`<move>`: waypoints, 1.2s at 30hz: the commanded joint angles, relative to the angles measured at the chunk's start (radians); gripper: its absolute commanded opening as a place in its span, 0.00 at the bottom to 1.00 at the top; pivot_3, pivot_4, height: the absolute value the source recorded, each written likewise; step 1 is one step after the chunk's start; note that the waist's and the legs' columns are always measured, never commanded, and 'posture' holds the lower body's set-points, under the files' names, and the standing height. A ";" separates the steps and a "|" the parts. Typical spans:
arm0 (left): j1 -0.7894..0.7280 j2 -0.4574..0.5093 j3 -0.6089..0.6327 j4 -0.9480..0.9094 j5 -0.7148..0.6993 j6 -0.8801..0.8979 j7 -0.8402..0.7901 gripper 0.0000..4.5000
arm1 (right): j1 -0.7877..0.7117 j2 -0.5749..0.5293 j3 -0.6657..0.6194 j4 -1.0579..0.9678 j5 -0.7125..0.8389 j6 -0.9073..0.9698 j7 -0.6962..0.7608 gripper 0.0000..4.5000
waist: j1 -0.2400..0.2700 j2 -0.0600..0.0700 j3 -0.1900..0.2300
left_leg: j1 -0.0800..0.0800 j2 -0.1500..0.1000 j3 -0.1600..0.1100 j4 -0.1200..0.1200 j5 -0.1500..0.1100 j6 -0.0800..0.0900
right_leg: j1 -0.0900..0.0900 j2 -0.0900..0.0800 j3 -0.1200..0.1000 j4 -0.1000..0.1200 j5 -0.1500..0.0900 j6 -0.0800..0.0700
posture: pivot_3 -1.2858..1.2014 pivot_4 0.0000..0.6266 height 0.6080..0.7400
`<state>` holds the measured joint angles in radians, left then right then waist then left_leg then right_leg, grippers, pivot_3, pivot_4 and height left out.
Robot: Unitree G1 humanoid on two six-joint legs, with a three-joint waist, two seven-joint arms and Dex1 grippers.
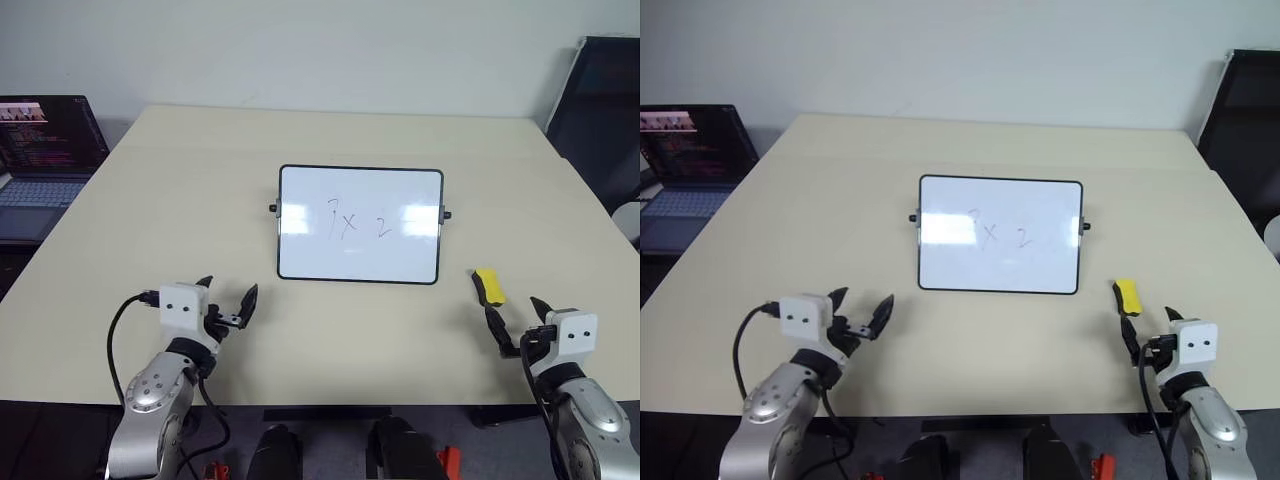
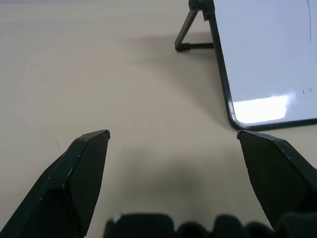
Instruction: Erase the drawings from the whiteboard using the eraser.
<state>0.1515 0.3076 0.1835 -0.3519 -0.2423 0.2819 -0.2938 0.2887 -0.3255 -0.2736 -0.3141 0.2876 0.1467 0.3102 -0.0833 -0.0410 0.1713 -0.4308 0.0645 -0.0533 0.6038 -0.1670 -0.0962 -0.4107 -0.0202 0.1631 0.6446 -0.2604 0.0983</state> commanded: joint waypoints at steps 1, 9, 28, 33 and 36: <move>-0.022 -0.008 -0.013 -0.007 0.004 -0.010 0.003 1.00 | 0.001 -0.002 -0.016 -0.073 0.011 0.074 -0.034 0.99 | 0.000 0.000 0.000 | 0.000 0.000 0.000 0.000 0.000 0.000 | 0.000 0.000 0.000 0.000 0.000 0.000 | 0.52 0.24 1.00; -0.018 0.022 -0.032 0.012 0.003 -0.057 -0.064 1.00 | 0.046 0.001 -0.041 -0.225 0.033 0.165 -0.069 0.99 | 0.000 0.000 0.000 | 0.000 0.000 0.000 0.000 0.000 0.000 | -0.004 0.000 0.000 0.000 0.000 0.000 | 0.52 0.24 1.00; -0.169 0.340 -0.014 0.080 -0.226 -0.054 -0.589 1.00 | 0.135 0.014 0.039 -0.427 -0.002 0.237 -0.065 0.99 | 0.001 0.001 0.001 | -0.001 0.000 0.000 -0.002 0.000 0.000 | -0.006 -0.001 -0.001 -0.001 0.000 -0.001 | 0.52 0.24 1.00; -0.347 0.383 -0.101 0.140 -0.220 -0.051 -0.726 1.00 | 0.072 0.034 0.061 -0.489 -0.014 0.331 -0.130 0.99 | -0.002 0.001 0.001 | -0.001 0.000 0.001 -0.002 0.000 0.000 | -0.006 -0.002 -0.002 -0.001 0.000 -0.001 | 0.52 0.24 1.00; -0.480 0.378 -0.164 0.196 -0.226 -0.032 -0.801 1.00 | 0.008 0.042 0.067 -0.525 -0.029 0.414 -0.184 0.99 | 0.000 0.001 0.001 | -0.001 0.000 0.000 -0.002 0.000 0.000 | -0.007 -0.001 -0.003 0.001 0.000 -0.001 | 0.52 0.24 1.00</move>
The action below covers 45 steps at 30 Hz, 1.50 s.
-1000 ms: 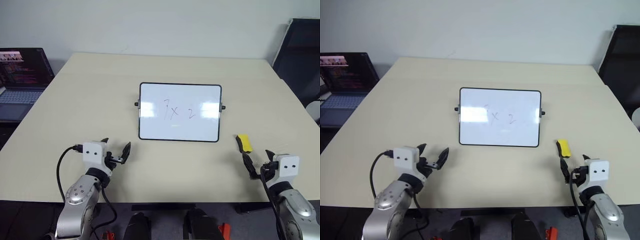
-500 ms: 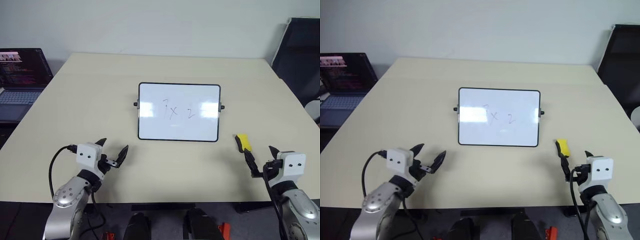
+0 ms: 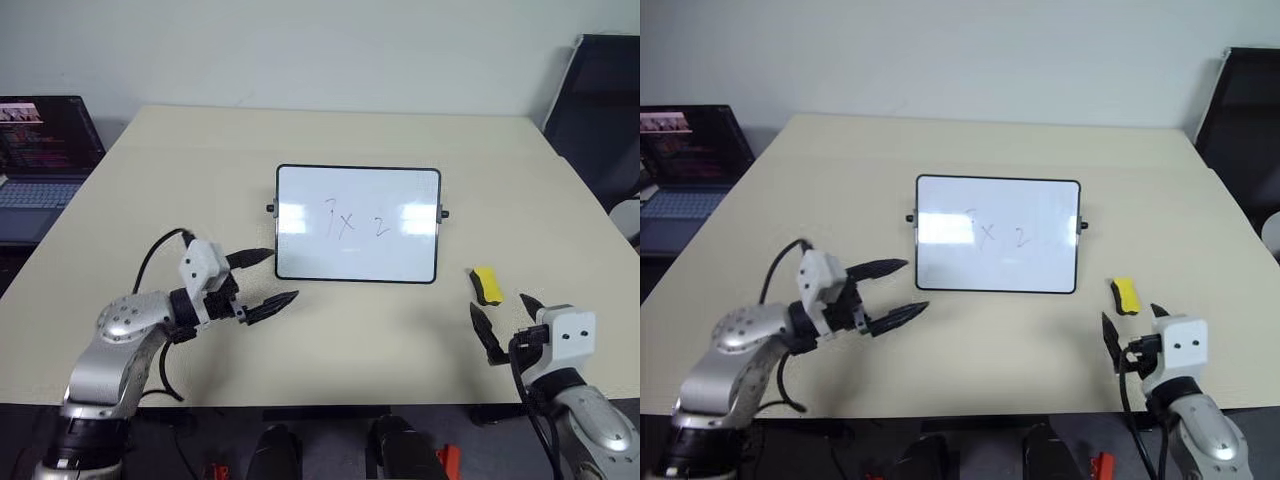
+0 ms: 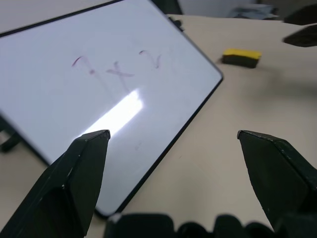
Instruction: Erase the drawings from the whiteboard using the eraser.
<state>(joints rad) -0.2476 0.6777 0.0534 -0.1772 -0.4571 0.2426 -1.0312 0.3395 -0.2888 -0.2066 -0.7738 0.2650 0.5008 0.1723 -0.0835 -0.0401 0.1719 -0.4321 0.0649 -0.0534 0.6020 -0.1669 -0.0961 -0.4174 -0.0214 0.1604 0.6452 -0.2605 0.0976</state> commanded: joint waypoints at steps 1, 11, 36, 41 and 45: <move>-0.127 0.003 -0.062 0.043 -0.001 0.003 -0.091 1.00 | -0.073 0.010 -0.005 -0.070 -0.002 0.095 -0.066 0.99 | 0.000 0.000 0.000 | 0.000 0.000 0.000 0.000 0.000 0.000 | 0.000 0.000 0.000 0.000 0.000 0.000 | 0.52 0.24 1.00; -0.522 -0.106 -0.246 0.308 0.102 -0.079 -0.287 1.00 | -0.368 0.001 -0.066 0.012 0.028 0.426 -0.143 0.99 | 0.002 0.000 0.000 | -0.001 0.000 -0.003 -0.001 0.000 0.000 | 0.006 0.001 -0.003 0.000 -0.001 0.001 | 0.52 0.24 1.00; -0.612 -0.278 -0.325 0.365 0.177 -0.135 -0.337 1.00 | -0.497 -0.120 -0.087 0.401 0.022 0.398 -0.009 0.99 | 0.000 0.003 0.002 | -0.001 0.000 -0.005 -0.002 0.001 0.002 | 0.008 0.002 -0.004 0.002 -0.002 0.004 | 0.52 0.24 1.00; -0.585 -0.251 -0.321 0.350 0.186 -0.131 -0.337 1.00 | -0.505 -0.124 -0.080 0.431 0.016 0.395 -0.008 0.62 | 0.000 0.003 0.002 | -0.001 0.000 -0.005 -0.002 0.001 0.002 | 0.008 0.002 -0.004 0.002 -0.001 0.005 | 0.52 0.24 1.00; -0.562 -0.229 -0.313 0.342 0.187 -0.125 -0.330 1.00 | -0.505 -0.122 -0.082 0.435 0.021 0.406 -0.005 0.30 | 0.000 0.003 0.002 | -0.001 0.000 -0.005 -0.002 0.001 0.002 | 0.008 0.002 -0.004 0.002 -0.001 0.005 | 0.52 0.24 1.00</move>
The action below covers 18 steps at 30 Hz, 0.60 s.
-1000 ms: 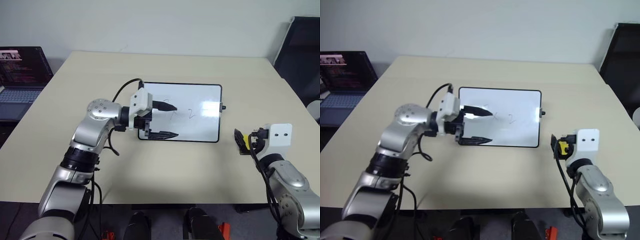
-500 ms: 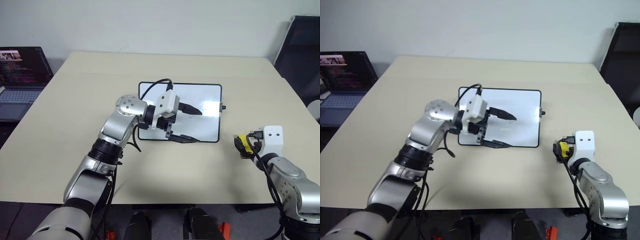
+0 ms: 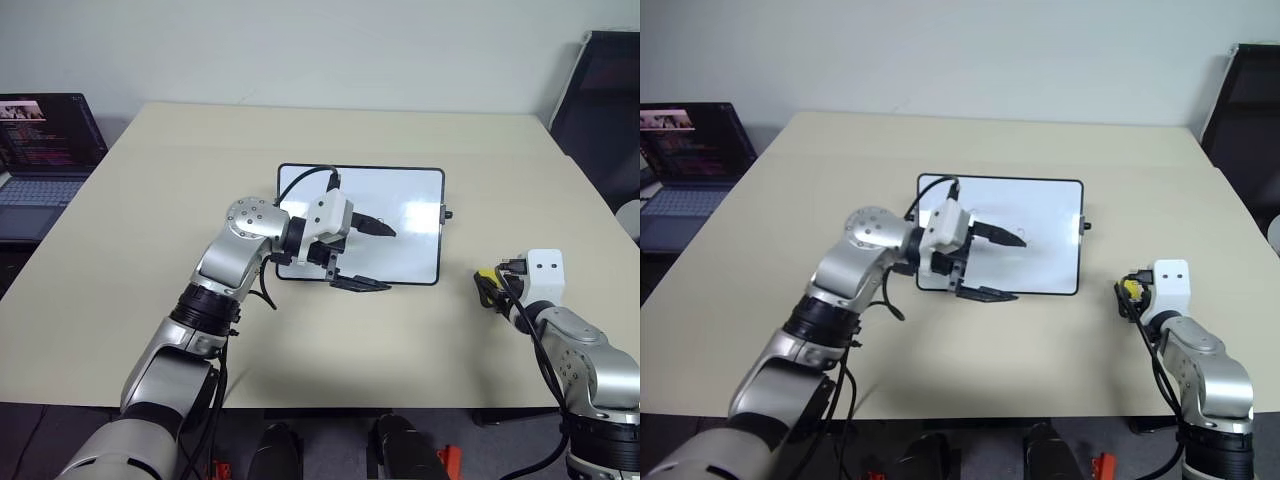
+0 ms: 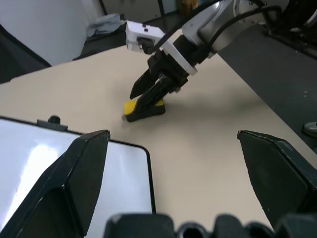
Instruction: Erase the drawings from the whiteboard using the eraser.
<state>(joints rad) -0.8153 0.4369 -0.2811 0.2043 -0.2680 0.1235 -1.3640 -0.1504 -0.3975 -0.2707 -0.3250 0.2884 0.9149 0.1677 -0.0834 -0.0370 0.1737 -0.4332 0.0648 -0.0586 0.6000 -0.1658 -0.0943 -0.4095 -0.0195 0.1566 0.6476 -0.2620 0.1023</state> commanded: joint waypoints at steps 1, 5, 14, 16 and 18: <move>0.012 0.016 0.021 -0.044 -0.002 -0.004 0.005 1.00 | -0.014 -0.014 -0.017 -0.015 -0.003 -0.007 0.000 0.23 | 0.000 0.000 0.000 | 0.000 0.000 0.000 0.000 0.000 0.000 | 0.000 0.000 0.000 0.000 0.000 0.000 | 0.52 0.24 1.00; 0.046 0.028 0.026 -0.068 -0.007 0.019 0.025 1.00 | -0.012 -0.014 -0.016 -0.021 -0.003 -0.003 0.001 0.15 | 0.000 0.000 0.000 | 0.000 0.000 0.000 0.000 0.000 0.000 | 0.000 0.000 0.000 0.000 0.000 0.000 | 0.52 0.24 1.00; 0.141 0.074 0.067 -0.169 -0.025 0.114 0.107 1.00 | 0.034 -0.012 -0.017 -0.122 0.019 0.023 0.011 0.15 | -0.001 0.001 0.000 | 0.001 0.000 -0.001 0.000 0.000 0.000 | 0.000 0.000 -0.001 0.000 0.000 0.000 | 0.52 0.24 1.00; 0.157 0.076 0.088 -0.188 -0.016 0.140 0.165 1.00 | 0.061 -0.026 -0.010 -0.179 0.023 0.033 0.024 0.15 | 0.001 0.001 0.000 | 0.000 0.000 -0.001 0.000 0.000 0.000 | 0.001 0.000 -0.001 0.000 0.000 0.000 | 0.52 0.24 1.00; 0.177 0.085 0.108 -0.208 -0.006 0.163 0.217 1.00 | 0.096 -0.032 -0.007 -0.258 0.039 0.051 0.040 0.15 | 0.002 0.001 0.000 | 0.000 0.000 -0.001 0.000 0.000 0.000 | 0.001 0.000 -0.001 0.000 0.000 0.000 | 0.52 0.24 1.00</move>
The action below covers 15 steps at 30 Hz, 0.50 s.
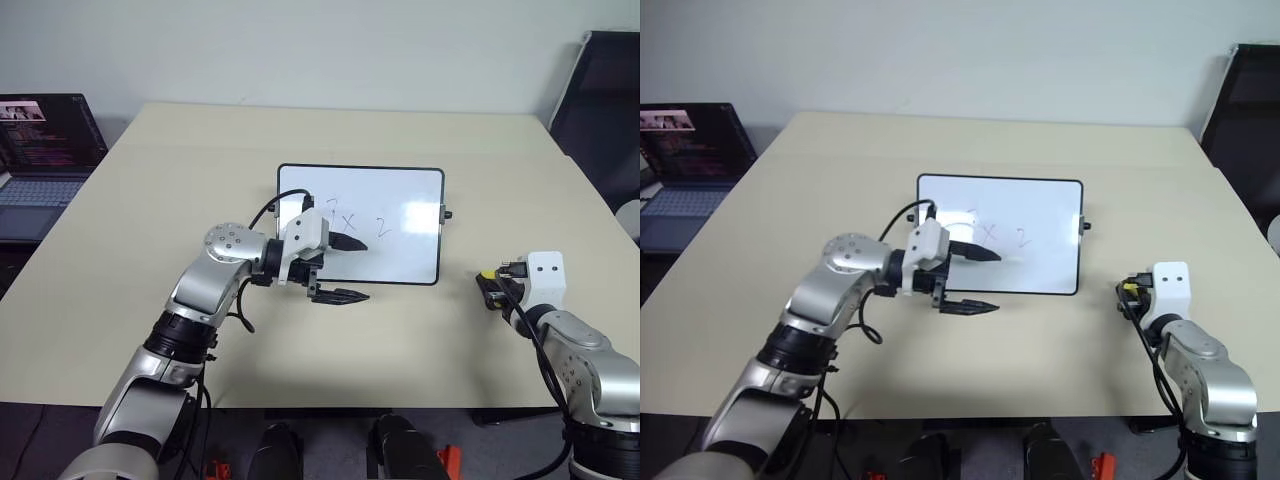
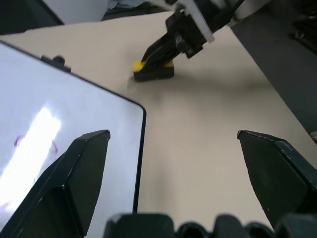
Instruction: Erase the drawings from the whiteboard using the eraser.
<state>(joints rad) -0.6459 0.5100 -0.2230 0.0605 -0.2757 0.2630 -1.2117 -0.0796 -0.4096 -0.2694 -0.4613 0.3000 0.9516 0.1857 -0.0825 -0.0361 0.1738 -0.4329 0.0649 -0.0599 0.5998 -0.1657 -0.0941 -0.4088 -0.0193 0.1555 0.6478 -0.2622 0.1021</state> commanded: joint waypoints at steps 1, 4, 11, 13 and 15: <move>0.018 0.016 0.058 -0.074 0.009 0.033 0.090 1.00 | 0.044 -0.023 -0.004 -0.166 0.036 0.019 0.033 0.15 | 0.001 0.000 0.000 | 0.000 0.000 0.000 0.000 0.000 0.000 | 0.000 0.000 0.000 0.000 0.000 0.000 | 0.52 0.24 1.00; 0.044 0.026 0.078 -0.102 0.024 0.059 0.157 1.00 | 0.081 -0.018 0.012 -0.290 0.064 0.035 0.045 0.15 | 0.001 0.000 0.000 | 0.000 0.000 0.000 0.000 0.000 0.000 | 0.000 0.000 0.000 0.000 0.000 0.000 | 0.52 0.24 1.00; 0.094 0.082 0.096 -0.179 0.031 0.143 0.228 1.00 | 0.030 -0.031 0.115 -0.434 0.095 0.050 0.054 0.15 | -0.002 0.000 0.000 | 0.001 0.000 0.000 0.001 0.000 0.000 | 0.000 0.000 0.000 0.000 0.000 0.000 | 0.52 0.24 1.00; 0.090 0.087 0.102 -0.186 0.031 0.160 0.250 1.00 | -0.019 -0.046 0.164 -0.422 0.070 0.045 0.048 0.15 | -0.001 0.000 0.000 | 0.000 0.000 0.000 0.002 0.000 0.000 | 0.000 0.000 0.000 0.000 0.000 -0.001 | 0.52 0.24 1.00; 0.087 0.089 0.104 -0.195 0.019 0.177 0.255 1.00 | -0.057 -0.064 0.208 -0.408 0.044 0.035 0.045 0.15 | 0.000 0.000 0.000 | 0.000 0.000 0.000 0.003 0.000 0.000 | 0.001 0.000 0.000 0.000 0.000 -0.001 | 0.52 0.24 1.00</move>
<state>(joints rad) -0.5441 0.5910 -0.1471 -0.0836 -0.2461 0.4327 -0.9678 -0.1143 -0.4586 -0.0847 -0.8510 0.3664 1.0058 0.2363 -0.0829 -0.0363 0.1739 -0.4326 0.0649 -0.0601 0.6028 -0.1656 -0.0941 -0.4079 -0.0196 0.1551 0.6473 -0.2621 0.1014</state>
